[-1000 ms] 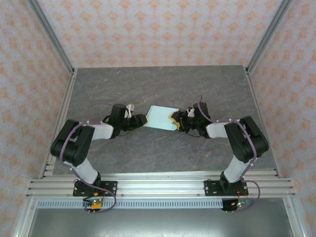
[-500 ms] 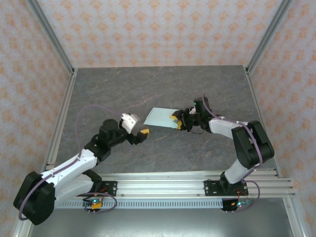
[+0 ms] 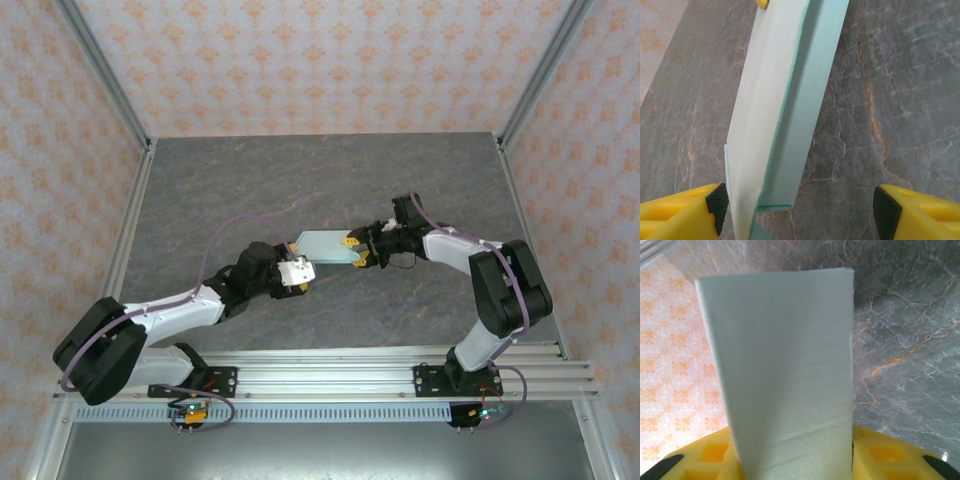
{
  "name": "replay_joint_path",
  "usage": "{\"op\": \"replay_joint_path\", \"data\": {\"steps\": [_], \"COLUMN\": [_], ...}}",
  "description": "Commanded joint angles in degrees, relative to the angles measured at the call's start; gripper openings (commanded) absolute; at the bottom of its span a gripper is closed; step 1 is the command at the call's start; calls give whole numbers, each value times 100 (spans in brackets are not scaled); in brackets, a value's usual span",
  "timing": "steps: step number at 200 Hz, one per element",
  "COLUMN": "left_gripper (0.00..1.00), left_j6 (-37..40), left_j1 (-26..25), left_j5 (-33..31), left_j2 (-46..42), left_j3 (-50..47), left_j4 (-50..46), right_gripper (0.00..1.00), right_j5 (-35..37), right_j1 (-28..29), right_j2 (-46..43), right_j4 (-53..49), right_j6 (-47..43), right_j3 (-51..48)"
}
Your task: Fold the paper box
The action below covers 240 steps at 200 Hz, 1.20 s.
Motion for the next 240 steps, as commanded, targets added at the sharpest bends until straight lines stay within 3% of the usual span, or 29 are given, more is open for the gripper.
{"op": "replay_joint_path", "data": {"steps": [1,36,98,123,138,175,205,240], "left_gripper": [77,69,44,42,41,40,42,41], "left_j6": [579,814,922,845,790,598,239,-161], "left_j1": [-49,-49,-50,-54,-45,-41,-39,-10], "left_j5": [-163,-316,-418,-504,-521,-380,-44,85], "left_j2": [196,733,1082,973,886,632,570,1205], "left_j3": [290,347,611,635,702,1345,1938,3065], "left_j4": [440,760,776,670,470,-1224,-2597,-4462], "right_gripper": [41,42,43,50,61,79,83,84], "right_j5": [-234,-301,-410,-405,-342,417,743,1902], "right_j1": [-2,-2,-2,-10,-23,-88,-290,-397], "right_j2": [-182,-250,-219,-234,-244,-726,-1121,-1865], "right_j4": [-185,-92,-104,-89,-261,-1051,-1095,-818], "right_j6": [231,264,283,300,173,-676,-1492,-2866], "right_j3": [-116,-198,-201,-245,-207,-19,143,75]}}
